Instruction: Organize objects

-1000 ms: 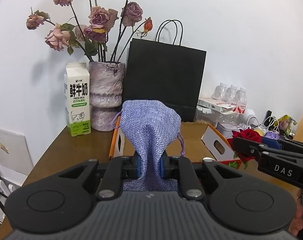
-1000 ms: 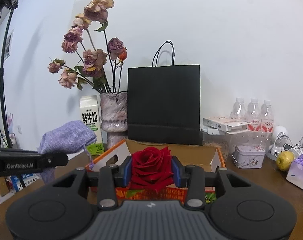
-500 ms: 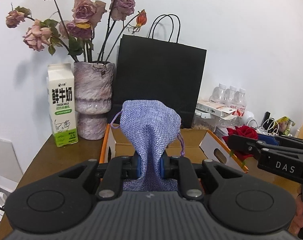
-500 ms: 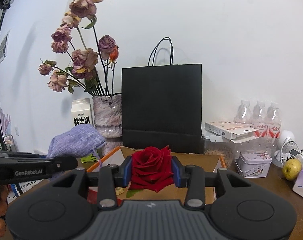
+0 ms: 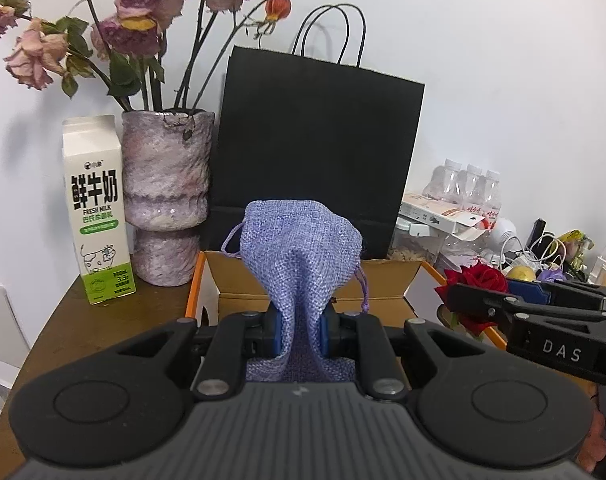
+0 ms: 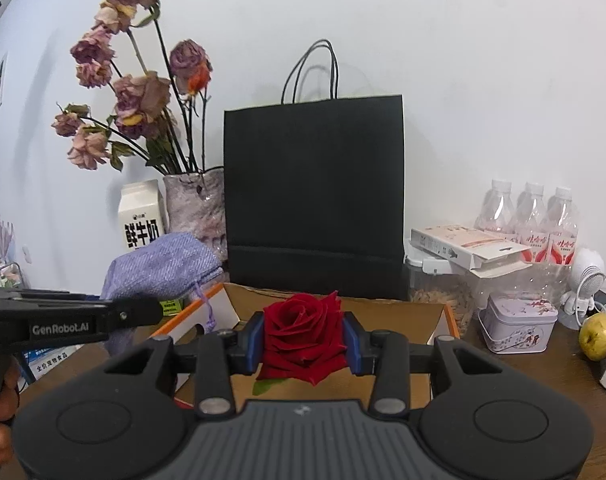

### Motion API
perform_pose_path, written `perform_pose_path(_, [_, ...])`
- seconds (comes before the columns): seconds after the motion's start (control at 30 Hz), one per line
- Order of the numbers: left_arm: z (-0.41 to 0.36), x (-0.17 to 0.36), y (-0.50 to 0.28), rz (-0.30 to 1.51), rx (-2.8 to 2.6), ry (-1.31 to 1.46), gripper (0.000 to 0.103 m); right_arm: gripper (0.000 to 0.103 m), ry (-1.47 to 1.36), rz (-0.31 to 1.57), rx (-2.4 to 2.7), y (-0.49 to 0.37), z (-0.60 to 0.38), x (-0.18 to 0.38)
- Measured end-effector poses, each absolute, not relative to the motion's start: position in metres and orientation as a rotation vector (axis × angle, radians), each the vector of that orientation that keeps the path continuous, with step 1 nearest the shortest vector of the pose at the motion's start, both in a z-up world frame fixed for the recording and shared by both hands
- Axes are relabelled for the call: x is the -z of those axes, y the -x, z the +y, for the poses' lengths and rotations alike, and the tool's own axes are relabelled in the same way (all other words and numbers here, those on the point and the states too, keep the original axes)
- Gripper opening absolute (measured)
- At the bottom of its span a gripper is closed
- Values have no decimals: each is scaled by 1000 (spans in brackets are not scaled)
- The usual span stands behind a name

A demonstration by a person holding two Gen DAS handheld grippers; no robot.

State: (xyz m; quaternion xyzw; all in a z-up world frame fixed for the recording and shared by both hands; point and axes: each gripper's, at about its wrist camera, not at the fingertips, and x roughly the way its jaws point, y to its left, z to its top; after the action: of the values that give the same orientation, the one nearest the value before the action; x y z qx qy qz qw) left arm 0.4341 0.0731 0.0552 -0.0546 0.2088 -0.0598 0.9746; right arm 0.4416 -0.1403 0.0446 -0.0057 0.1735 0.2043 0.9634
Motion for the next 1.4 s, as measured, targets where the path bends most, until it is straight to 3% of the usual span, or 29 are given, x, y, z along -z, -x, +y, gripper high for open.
perform_pose_path(0.9, [69, -6, -498, 539, 148, 123, 18, 39, -2, 497, -328, -500, -140, 12])
perform_pose_path(0.97, [69, -5, -498, 537, 149, 124, 24, 43, 2, 501, -325, -500, -140, 12])
perform_pose_path(1.0, [69, -5, -497, 534, 147, 123, 37, 43, 4, 504, -322, -500, -140, 12])
perform_pose_path(1.03, [69, -6, -497, 529, 143, 124, 59, 48, 7, 504, -317, -500, -140, 13])
perform_pose_path(1.07, [70, -6, -496, 520, 138, 126, 71, 63, 5, 504, -314, -500, -140, 13])
perform_pose_path(1.1, [71, -7, -495, 507, 130, 128, 90, 72, 1, 502, -309, -500, -141, 13])
perform_pose_path(1.13, [71, -8, -493, 491, 120, 125, 100, 91, 0, 494, -297, -500, -142, 12])
perform_pose_path(1.17, [71, -9, -492, 480, 114, 121, 103, 100, 3, 487, -284, -499, -142, 12])
perform_pose_path(1.2, [71, -10, -492, 474, 110, 120, 103, 102, 8, 482, -274, -499, -142, 12])
perform_pose_path(1.4, [72, -11, -492, 479, 89, 121, 103, 103, 13, 495, -267, -501, -142, 13])
